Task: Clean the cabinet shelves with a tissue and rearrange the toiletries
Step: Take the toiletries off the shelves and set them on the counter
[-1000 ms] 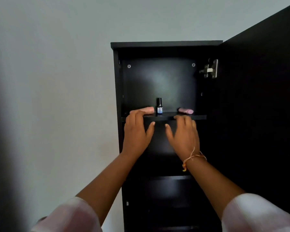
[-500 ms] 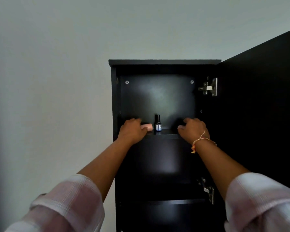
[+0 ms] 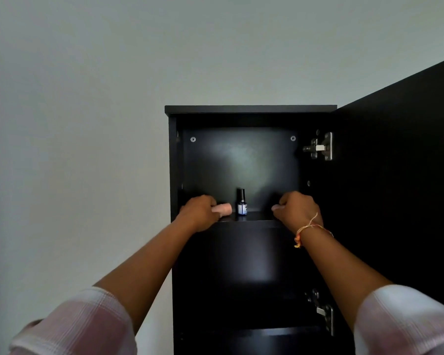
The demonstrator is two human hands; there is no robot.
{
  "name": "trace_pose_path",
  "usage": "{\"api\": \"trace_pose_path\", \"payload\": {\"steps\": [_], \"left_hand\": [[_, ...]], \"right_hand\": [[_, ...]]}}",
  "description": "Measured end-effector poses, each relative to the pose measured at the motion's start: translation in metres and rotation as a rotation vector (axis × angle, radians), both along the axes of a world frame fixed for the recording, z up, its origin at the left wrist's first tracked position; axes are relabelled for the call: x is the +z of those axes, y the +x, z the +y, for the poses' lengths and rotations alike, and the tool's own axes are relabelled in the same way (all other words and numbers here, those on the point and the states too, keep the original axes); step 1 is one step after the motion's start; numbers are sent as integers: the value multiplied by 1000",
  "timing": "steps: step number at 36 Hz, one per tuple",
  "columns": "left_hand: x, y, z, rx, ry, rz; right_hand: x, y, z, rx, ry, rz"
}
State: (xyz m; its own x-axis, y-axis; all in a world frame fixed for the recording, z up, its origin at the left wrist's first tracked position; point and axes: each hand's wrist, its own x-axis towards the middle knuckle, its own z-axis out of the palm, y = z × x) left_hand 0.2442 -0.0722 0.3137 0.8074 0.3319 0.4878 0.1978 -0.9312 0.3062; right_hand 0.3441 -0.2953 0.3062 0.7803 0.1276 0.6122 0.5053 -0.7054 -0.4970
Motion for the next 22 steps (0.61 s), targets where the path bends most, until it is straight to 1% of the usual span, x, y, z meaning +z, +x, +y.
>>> {"api": "trace_pose_path", "payload": {"steps": [3, 6, 11, 13, 17, 19, 22], "left_hand": [[-1, -6, -2, -11, 17, -39], [-6, -13, -4, -42, 5, -113], [-16, -23, -5, -75, 71, -223], [-23, -28, -5, -84, 113, -263], [-39, -41, -6, -105, 178, -423], [-50, -52, -13, -141, 157, -484], [-75, -74, -26, -189, 65, -469]], "right_hand": [[-4, -6, 3, 12, 85, -20], [-11, -12, 5, 77, 197, -64], [-25, -29, 10, 173, 330, -237], [-34, -37, 12, 201, 376, -270], [-56, -50, 15, 252, 499, -289], [-69, -59, 18, 303, 571, -282], [-96, -75, 20, 394, 658, -277]]}}
